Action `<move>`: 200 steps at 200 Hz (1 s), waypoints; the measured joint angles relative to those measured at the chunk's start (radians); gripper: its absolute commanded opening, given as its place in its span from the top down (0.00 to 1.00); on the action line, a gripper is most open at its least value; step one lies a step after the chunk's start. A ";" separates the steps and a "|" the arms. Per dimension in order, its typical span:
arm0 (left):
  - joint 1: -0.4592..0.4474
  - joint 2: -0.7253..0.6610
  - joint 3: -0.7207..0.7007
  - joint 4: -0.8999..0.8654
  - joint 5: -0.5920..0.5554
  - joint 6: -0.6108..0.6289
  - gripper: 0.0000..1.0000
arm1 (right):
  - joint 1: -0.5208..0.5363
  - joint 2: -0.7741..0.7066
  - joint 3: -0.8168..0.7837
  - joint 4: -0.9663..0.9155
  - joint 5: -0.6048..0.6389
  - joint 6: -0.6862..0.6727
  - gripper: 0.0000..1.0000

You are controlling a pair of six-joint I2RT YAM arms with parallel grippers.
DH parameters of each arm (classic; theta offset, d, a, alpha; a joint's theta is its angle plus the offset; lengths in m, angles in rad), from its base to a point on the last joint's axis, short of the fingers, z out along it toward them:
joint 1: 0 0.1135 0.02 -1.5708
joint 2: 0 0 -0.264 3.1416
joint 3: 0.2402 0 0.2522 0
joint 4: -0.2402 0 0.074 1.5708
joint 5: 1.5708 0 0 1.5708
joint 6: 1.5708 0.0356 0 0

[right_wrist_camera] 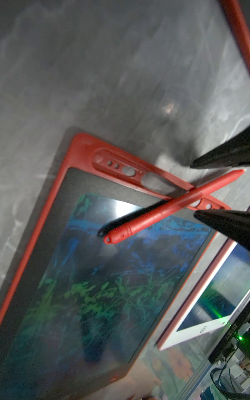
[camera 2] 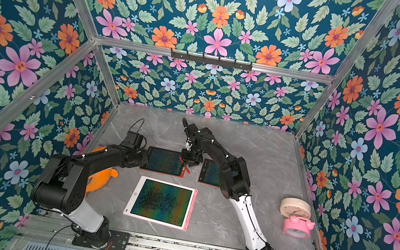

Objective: Place the stylus back onto the writing tablet
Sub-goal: Adjust the writing tablet at the center of the board.

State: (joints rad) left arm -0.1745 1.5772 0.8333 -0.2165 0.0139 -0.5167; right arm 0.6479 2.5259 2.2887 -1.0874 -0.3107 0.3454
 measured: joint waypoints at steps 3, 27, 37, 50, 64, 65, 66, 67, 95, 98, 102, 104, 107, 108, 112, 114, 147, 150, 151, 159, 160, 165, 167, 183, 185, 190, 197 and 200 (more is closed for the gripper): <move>0.004 -0.001 -0.001 0.000 0.000 0.000 0.93 | 0.000 0.001 0.001 -0.001 0.000 -0.001 0.66; 0.035 -0.004 -0.010 0.000 0.004 0.000 0.90 | 0.001 0.014 0.016 -0.012 0.000 -0.006 0.71; 0.043 -0.003 -0.011 0.002 0.005 -0.001 0.90 | 0.001 0.020 0.024 -0.016 0.000 -0.008 0.74; 0.043 0.006 -0.012 0.008 0.015 -0.001 0.87 | 0.001 0.025 0.029 -0.017 -0.001 -0.008 0.77; 0.043 0.023 -0.014 0.016 0.039 -0.001 0.86 | 0.001 0.027 0.031 -0.018 -0.004 -0.008 0.80; 0.043 0.025 -0.014 0.016 0.040 -0.001 0.86 | 0.001 0.027 0.031 -0.018 -0.004 -0.008 0.80; 0.043 0.026 -0.014 0.016 0.042 -0.001 0.85 | 0.001 0.027 0.031 -0.018 -0.004 -0.008 0.80; 0.043 0.028 -0.014 0.017 0.043 -0.001 0.85 | 0.001 0.027 0.031 -0.018 -0.004 -0.008 0.80; 0.045 0.059 -0.018 0.052 0.068 0.000 0.85 | 0.001 0.023 0.012 -0.009 -0.015 -0.005 0.80; 0.046 0.062 -0.018 0.060 0.070 0.000 0.85 | 0.001 0.021 0.008 -0.006 -0.016 -0.003 0.80; 0.046 0.066 -0.018 0.068 0.073 0.000 0.85 | 0.001 0.018 0.002 -0.003 -0.017 -0.003 0.80; 0.046 0.068 -0.018 0.073 0.074 0.000 0.85 | 0.001 0.017 0.000 -0.002 -0.018 -0.003 0.80; 0.046 0.070 -0.017 0.078 0.074 0.000 0.85 | 0.001 0.014 -0.005 0.001 -0.019 -0.003 0.80; 0.046 0.070 -0.017 0.080 0.075 0.000 0.85 | 0.001 0.013 -0.008 0.002 -0.020 -0.003 0.80; 0.046 0.073 -0.017 0.087 0.076 0.000 0.85 | 0.000 0.010 -0.014 0.005 -0.021 -0.002 0.80; 0.046 0.074 -0.017 0.089 0.076 0.000 0.85 | 0.000 0.008 -0.017 0.007 -0.022 -0.001 0.80; 0.047 0.089 -0.019 0.135 0.084 0.003 0.86 | 0.000 -0.006 -0.046 0.019 -0.027 0.019 0.85; 0.047 0.090 -0.020 0.139 0.085 0.004 0.86 | 0.000 -0.006 -0.046 0.019 -0.026 0.021 0.86; 0.047 0.090 -0.020 0.139 0.086 0.004 0.86 | 0.000 -0.006 -0.047 0.019 -0.026 0.023 0.86; 0.047 0.091 -0.023 0.149 0.088 0.005 0.86 | -0.001 -0.007 -0.048 0.019 -0.026 0.032 0.88; 0.047 0.091 -0.023 0.150 0.088 0.005 0.86 | -0.001 -0.008 -0.048 0.019 -0.026 0.034 0.88; 0.047 0.092 -0.025 0.155 0.089 0.006 0.86 | -0.002 -0.009 -0.050 0.020 -0.027 0.042 0.89; 0.047 0.091 -0.026 0.158 0.089 0.007 0.86 | -0.002 -0.010 -0.051 0.020 -0.026 0.042 0.89; 0.047 0.087 -0.037 0.171 0.089 0.008 0.86 | -0.003 -0.021 -0.063 0.023 -0.026 0.049 0.92; 0.047 0.086 -0.039 0.172 0.089 0.008 0.86 | -0.003 -0.023 -0.064 0.024 -0.026 0.050 0.92; 0.047 0.085 -0.043 0.177 0.089 0.008 0.86 | -0.004 -0.031 -0.074 0.028 -0.026 0.055 0.93; 0.047 0.081 -0.049 0.185 0.092 0.008 0.86 | -0.007 -0.044 -0.092 0.035 -0.011 0.071 0.94; 0.047 0.079 -0.053 0.187 0.095 0.008 0.86 | -0.009 -0.050 -0.100 0.038 -0.010 0.075 0.95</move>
State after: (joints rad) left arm -0.1272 1.6566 0.7807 -0.0292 0.1089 -0.5087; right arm 0.6388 2.4756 2.1887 -1.0492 -0.3206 0.4202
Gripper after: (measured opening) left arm 0.136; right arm 0.097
